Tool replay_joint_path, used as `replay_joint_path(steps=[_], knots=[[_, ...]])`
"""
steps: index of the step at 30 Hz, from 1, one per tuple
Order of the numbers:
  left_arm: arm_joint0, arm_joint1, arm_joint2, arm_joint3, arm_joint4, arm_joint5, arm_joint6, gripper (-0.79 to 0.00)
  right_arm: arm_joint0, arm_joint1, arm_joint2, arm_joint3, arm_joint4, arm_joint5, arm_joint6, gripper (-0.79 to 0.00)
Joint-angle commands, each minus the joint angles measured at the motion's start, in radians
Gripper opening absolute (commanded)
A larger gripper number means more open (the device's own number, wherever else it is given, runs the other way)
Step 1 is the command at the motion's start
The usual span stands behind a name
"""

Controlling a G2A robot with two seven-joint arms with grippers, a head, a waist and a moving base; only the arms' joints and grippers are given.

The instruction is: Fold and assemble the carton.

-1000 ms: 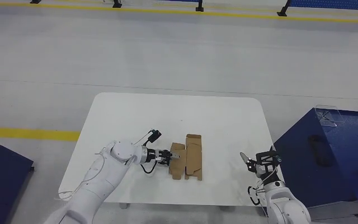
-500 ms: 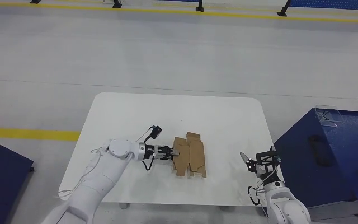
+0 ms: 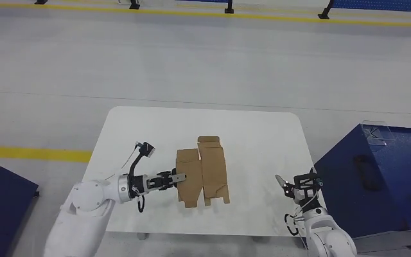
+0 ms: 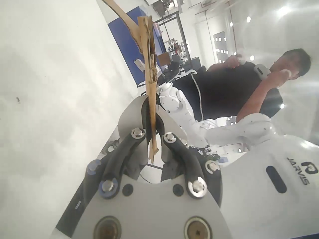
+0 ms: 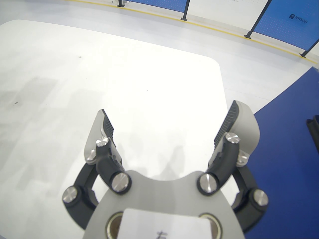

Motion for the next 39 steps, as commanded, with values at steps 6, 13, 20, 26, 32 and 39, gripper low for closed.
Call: replay_joint_path(steps=[6,13,20,26,32,39], knots=[[0.042,0.004,-0.011,-0.049,0.006,-0.009,-0.005,-0.785,0.000,0.000,0.000,0.000,0.000,0.000,0.000,0.000],[0.042,0.004,-0.011,-0.049,0.006,-0.009,-0.005,-0.785,0.000,0.000,0.000,0.000,0.000,0.000,0.000,0.000],[0.042,0.004,-0.011,-0.049,0.006,-0.009,-0.005,-0.785,-0.060,-0.007,-0.037,-0.083,0.014,0.007,-0.023,0.000],[0.080,0.019,-0.059,-0.042,-0.043,-0.075,-0.045,-0.785,-0.066,-0.005,0.043,-0.229,0.489,-0.177,0.284,0.000],[0.099,0.039,-0.098,-0.019,-0.150,-0.092,-0.174,-0.785,0.121,0.019,0.092,-0.146,1.237,-0.299,0.891,0.000],[0.107,0.055,-0.089,-0.029,-0.246,-0.036,-0.230,-0.785,0.410,0.027,-0.079,0.121,1.574,-0.239,1.268,0.000]])
